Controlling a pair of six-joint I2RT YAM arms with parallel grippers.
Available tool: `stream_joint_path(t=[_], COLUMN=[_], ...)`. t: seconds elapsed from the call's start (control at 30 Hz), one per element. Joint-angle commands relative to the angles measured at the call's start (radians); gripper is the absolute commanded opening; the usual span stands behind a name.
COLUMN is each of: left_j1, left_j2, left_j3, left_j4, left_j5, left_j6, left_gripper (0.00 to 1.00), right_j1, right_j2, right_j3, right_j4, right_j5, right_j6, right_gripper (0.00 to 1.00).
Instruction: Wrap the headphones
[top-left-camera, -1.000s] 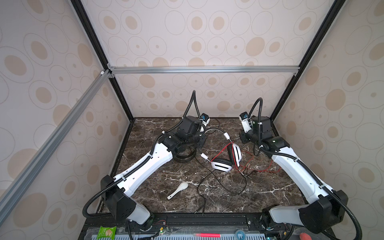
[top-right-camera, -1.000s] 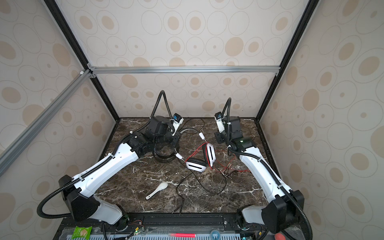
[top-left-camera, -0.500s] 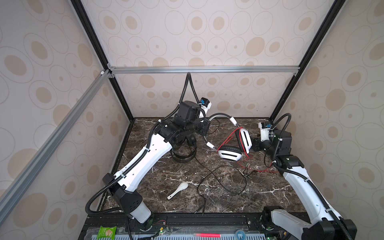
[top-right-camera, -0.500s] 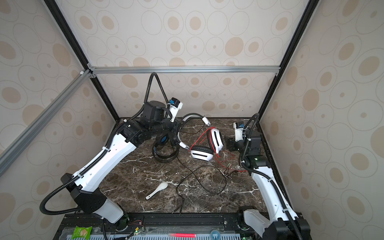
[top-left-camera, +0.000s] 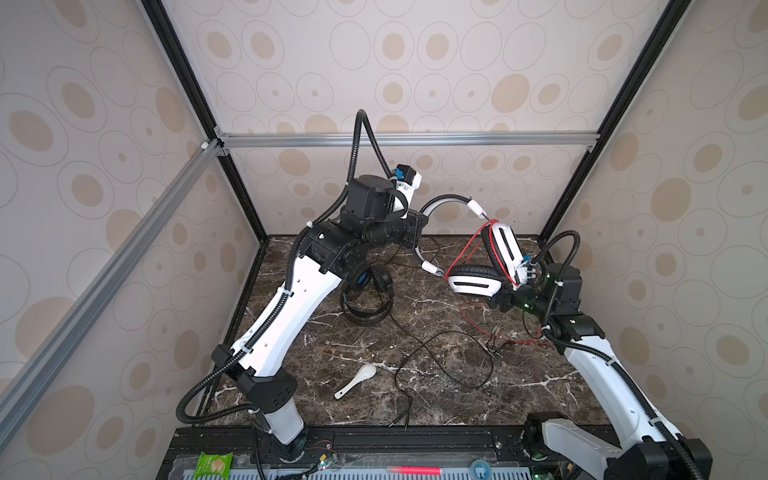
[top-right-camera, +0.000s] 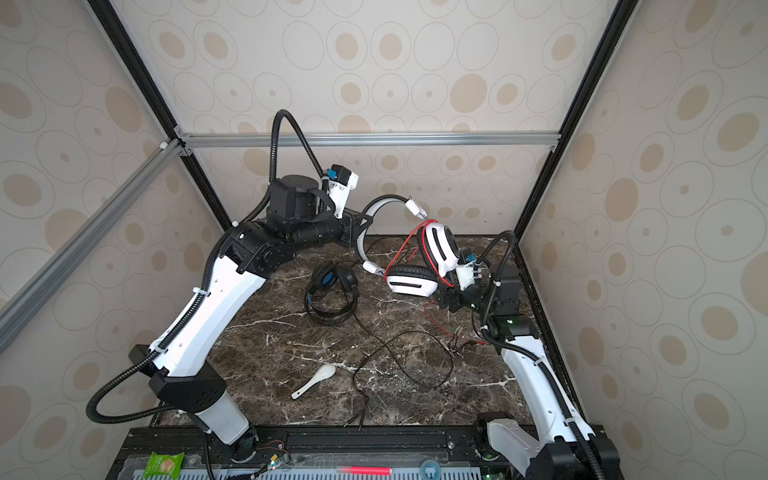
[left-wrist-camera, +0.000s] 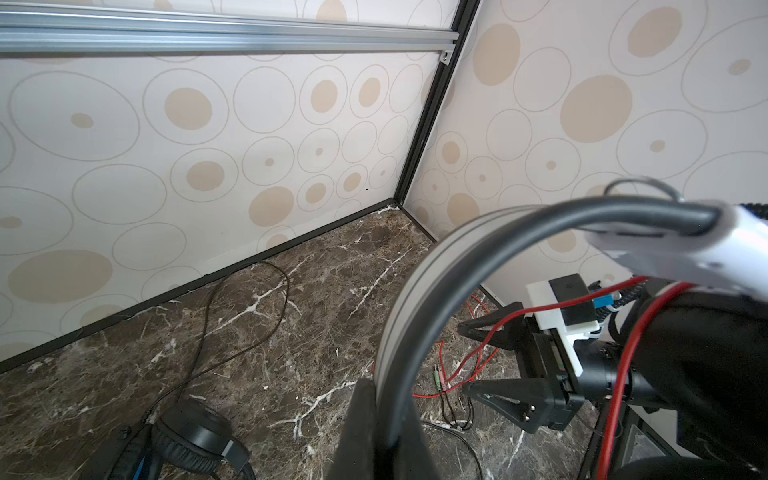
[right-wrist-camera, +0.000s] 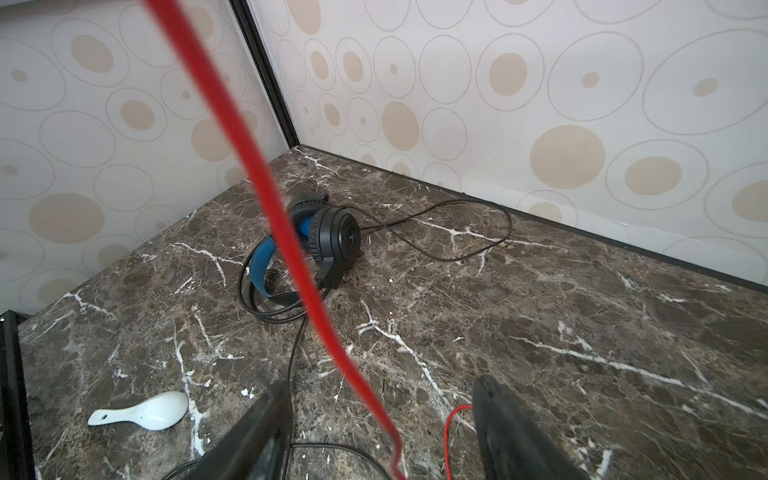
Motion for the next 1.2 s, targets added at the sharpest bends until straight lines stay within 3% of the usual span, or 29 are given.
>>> stream_joint_path(t=[0.0,0.1,0.23,0.6,0.83,0.93,1.07,1.17], left_j1=[0.011,0.013,0.013,0.043,0.060,0.070,0.091,0.097], left_j2=[-0.016,-0.020,-0.003,-0.003,-0.002,-0.010,-0.043,-0.073], left_j3=[0.057,0.063,0.099,0.105,0.099,0.084,0.010,-0.075], left_j4=[0.051,0.062,0.057,0.159,0.199,0.223,0.315,0.413], left_j5=[0.043,0.045,0.038,0.042,0.025,-0.011,-0.043,-0.070], left_j6=[-0.070,-0.089,-0.119,-0.208,-0.247,-0.271,-0.338,-0.393], left_gripper=[0.00,0.00,0.00,0.00,0.00,0.00,0.00,0.00], right_j1=[-0.001,0.002,0.008,0.008,0.013,0.016,0.051,0.078], right_j2=[0.021,0.075,0.145,0.278,0.365,0.378,0.371,0.339], right_j3=[0.017,0.046,0.067,-0.007,-0.010,-0.010,-0.001,-0.016], right_j4=[0.108,0.126,0.121,0.347,0.381,0.371,0.290,0.249], right_j5=[-0.034,-0.066,-0.020,-0.030,-0.052,-0.047,-0.002,0.055], right_j6=[0.036,0.038,0.014,0.160,0.177,0.175,0.129,0.118], right_gripper=[0.72,0.72,0.69,0.65,0.60,0.52,0.24,0.10])
